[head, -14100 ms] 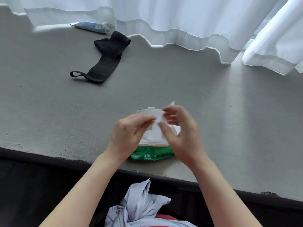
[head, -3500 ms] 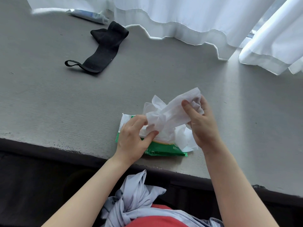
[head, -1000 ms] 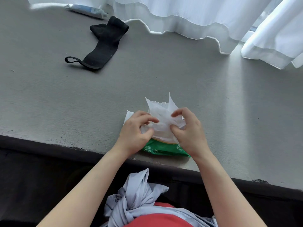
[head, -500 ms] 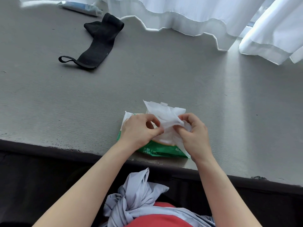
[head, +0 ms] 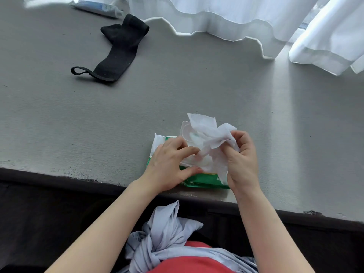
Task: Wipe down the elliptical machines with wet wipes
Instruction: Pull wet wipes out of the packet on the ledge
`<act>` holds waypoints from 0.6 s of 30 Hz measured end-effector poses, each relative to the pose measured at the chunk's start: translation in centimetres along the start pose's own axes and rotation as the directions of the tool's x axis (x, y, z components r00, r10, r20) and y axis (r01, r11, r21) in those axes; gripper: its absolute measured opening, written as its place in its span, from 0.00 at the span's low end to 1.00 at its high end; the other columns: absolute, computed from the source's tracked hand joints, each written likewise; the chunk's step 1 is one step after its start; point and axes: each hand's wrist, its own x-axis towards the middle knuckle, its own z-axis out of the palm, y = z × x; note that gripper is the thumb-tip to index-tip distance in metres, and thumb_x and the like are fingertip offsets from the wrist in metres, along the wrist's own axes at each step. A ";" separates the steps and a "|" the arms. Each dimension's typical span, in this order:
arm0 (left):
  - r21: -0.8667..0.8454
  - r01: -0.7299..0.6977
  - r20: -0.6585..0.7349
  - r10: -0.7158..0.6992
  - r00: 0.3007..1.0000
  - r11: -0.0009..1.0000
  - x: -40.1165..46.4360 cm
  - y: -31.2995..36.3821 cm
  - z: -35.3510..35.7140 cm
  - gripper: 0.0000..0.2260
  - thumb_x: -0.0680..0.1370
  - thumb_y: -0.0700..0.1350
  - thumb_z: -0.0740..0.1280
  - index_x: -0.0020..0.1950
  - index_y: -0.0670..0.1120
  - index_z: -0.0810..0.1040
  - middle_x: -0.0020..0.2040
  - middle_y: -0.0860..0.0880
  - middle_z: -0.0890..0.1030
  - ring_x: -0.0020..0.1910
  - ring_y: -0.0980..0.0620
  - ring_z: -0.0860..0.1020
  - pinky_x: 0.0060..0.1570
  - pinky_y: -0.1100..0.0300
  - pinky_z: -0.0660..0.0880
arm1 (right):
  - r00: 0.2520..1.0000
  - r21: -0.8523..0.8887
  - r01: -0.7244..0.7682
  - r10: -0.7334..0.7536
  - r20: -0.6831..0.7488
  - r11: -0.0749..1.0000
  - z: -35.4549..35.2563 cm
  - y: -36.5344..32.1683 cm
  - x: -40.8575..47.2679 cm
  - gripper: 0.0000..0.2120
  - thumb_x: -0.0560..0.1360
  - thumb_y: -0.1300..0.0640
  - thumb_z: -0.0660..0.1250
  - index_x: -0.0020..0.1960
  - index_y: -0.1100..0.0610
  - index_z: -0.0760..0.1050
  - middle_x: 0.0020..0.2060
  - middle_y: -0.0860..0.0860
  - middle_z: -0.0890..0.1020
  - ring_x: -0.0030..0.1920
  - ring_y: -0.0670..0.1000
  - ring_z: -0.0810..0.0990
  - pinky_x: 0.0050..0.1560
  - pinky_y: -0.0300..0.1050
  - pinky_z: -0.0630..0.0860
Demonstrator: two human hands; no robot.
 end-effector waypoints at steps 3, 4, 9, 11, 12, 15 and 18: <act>0.036 0.006 -0.070 -0.004 0.998 0.999 -0.1 0.1 0.6 0.20 0.70 0.64 0.66 0.51 0.50 0.82 0.43 0.52 0.73 0.44 0.52 0.71 0.43 0.53 0.73 | 0.997 -0.072 0.078 -0.078 0.005 0.994 -0.1 -0.5 0.3 0.14 0.76 0.68 0.66 0.42 0.50 0.75 0.38 0.45 0.80 0.44 0.50 0.78 0.48 0.53 0.77; 0.048 -0.001 -0.083 0.005 0.997 0.999 -0.1 0.1 0.7 0.21 0.70 0.64 0.66 0.50 0.49 0.82 0.43 0.51 0.74 0.44 0.51 0.72 0.44 0.54 0.73 | 0.994 -0.104 0.112 -0.111 0.012 0.988 -0.1 -0.7 0.3 0.15 0.75 0.66 0.67 0.40 0.46 0.76 0.39 0.45 0.80 0.44 0.49 0.78 0.48 0.52 0.77; 0.022 0.036 -0.074 -0.034 0.997 0.999 0.0 0.1 0.6 0.22 0.69 0.65 0.65 0.51 0.50 0.81 0.45 0.51 0.75 0.47 0.50 0.73 0.45 0.56 0.72 | 0.970 -0.266 0.240 -0.240 0.032 0.934 -0.5 -1.9 0.4 0.14 0.71 0.62 0.66 0.40 0.41 0.76 0.39 0.42 0.80 0.45 0.49 0.78 0.50 0.58 0.77; 0.030 0.051 -0.082 -0.048 0.995 0.998 0.0 0.2 0.7 0.22 0.69 0.66 0.64 0.51 0.51 0.81 0.45 0.52 0.75 0.48 0.52 0.71 0.43 0.57 0.72 | 0.956 -0.315 0.290 -0.288 0.056 0.904 -0.5 -2.2 0.2 0.16 0.72 0.64 0.66 0.41 0.41 0.75 0.39 0.40 0.80 0.44 0.48 0.78 0.49 0.56 0.76; 0.030 0.056 -0.092 -0.053 0.994 0.998 0.0 0.1 0.7 0.23 0.69 0.67 0.64 0.51 0.51 0.81 0.46 0.53 0.76 0.49 0.54 0.71 0.42 0.57 0.72 | 0.949 -0.336 0.311 -0.306 0.069 0.889 -0.5 -2.4 0.0 0.17 0.72 0.66 0.66 0.41 0.42 0.75 0.39 0.39 0.80 0.44 0.47 0.78 0.48 0.53 0.76; 0.034 0.043 -0.115 -0.039 0.993 0.998 0.0 0.0 0.9 0.23 0.69 0.66 0.64 0.50 0.49 0.81 0.48 0.54 0.78 0.52 0.54 0.70 0.42 0.57 0.73 | 0.936 -0.409 0.349 -0.338 0.102 0.843 -0.4 -2.9 -0.4 0.17 0.74 0.69 0.66 0.42 0.46 0.74 0.38 0.39 0.79 0.42 0.45 0.77 0.44 0.45 0.75; -0.003 0.002 -0.178 -0.002 0.984 1.000 0.1 -0.1 1.1 0.21 0.69 0.63 0.66 0.47 0.46 0.82 0.49 0.53 0.81 0.54 0.53 0.72 0.49 0.59 0.71 | 0.945 -0.521 0.326 -0.294 0.145 0.789 -0.6 -3.3 0.3 0.11 0.75 0.67 0.66 0.45 0.51 0.76 0.37 0.43 0.79 0.40 0.47 0.77 0.41 0.44 0.73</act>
